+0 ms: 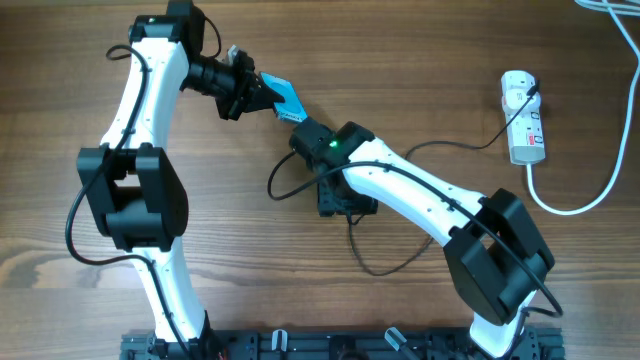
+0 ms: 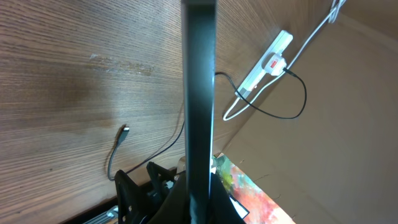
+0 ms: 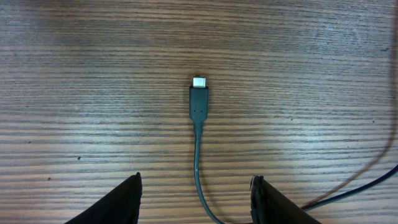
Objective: Plug charger to phone and switch on socket
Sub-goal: 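Lower the right gripper over the black USB-C cable end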
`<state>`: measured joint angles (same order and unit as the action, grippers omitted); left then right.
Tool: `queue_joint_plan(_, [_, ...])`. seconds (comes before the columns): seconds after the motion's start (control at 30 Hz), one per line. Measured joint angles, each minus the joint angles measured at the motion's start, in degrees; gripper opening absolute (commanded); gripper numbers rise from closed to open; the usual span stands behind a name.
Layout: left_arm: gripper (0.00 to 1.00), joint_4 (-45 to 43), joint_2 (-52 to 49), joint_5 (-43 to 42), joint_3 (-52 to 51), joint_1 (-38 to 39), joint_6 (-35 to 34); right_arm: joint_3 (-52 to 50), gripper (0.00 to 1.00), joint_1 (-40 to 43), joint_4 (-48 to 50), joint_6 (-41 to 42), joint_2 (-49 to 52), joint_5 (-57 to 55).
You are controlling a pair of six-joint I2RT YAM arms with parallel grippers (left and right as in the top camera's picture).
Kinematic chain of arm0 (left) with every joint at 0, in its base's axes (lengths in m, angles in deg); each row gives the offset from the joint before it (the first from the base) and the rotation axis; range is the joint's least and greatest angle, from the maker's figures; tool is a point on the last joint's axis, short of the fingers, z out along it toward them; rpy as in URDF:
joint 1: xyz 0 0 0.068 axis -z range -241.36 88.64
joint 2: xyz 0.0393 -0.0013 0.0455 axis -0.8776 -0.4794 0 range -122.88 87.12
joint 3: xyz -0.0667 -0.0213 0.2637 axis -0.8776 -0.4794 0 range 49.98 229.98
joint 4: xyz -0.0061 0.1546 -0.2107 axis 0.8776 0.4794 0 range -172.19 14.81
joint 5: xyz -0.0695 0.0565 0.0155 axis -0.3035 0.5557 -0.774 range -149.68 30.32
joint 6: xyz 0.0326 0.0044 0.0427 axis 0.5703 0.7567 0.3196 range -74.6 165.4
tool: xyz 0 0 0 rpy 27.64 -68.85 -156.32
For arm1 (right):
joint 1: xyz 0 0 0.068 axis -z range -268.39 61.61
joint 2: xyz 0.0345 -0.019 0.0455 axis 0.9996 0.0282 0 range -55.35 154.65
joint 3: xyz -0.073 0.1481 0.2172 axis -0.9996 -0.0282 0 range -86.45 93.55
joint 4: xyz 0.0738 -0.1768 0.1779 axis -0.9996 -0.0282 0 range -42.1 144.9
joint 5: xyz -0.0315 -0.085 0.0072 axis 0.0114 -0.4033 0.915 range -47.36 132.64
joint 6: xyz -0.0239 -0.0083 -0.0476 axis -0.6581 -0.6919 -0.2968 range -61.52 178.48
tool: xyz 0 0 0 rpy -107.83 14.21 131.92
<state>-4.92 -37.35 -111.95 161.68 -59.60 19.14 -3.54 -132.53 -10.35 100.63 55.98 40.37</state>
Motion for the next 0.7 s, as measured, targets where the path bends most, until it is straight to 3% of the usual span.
queue_joint_plan(0.27, [0.04,0.07,0.00,-0.02,0.00,0.00,0.00,-0.13,0.58,2.25,0.42,-1.38,0.00,-0.13])
queue_joint_plan(0.53, [0.04,0.42,0.00,0.00,0.00,0.00,0.00,-8.94,0.56,4.11,12.13,-3.89,0.11,3.78])
queue_joint_plan(0.7, [0.04,0.46,0.00,0.00,0.00,0.00,0.00,-11.43,0.49,3.30,15.15,-2.78,0.11,3.93])
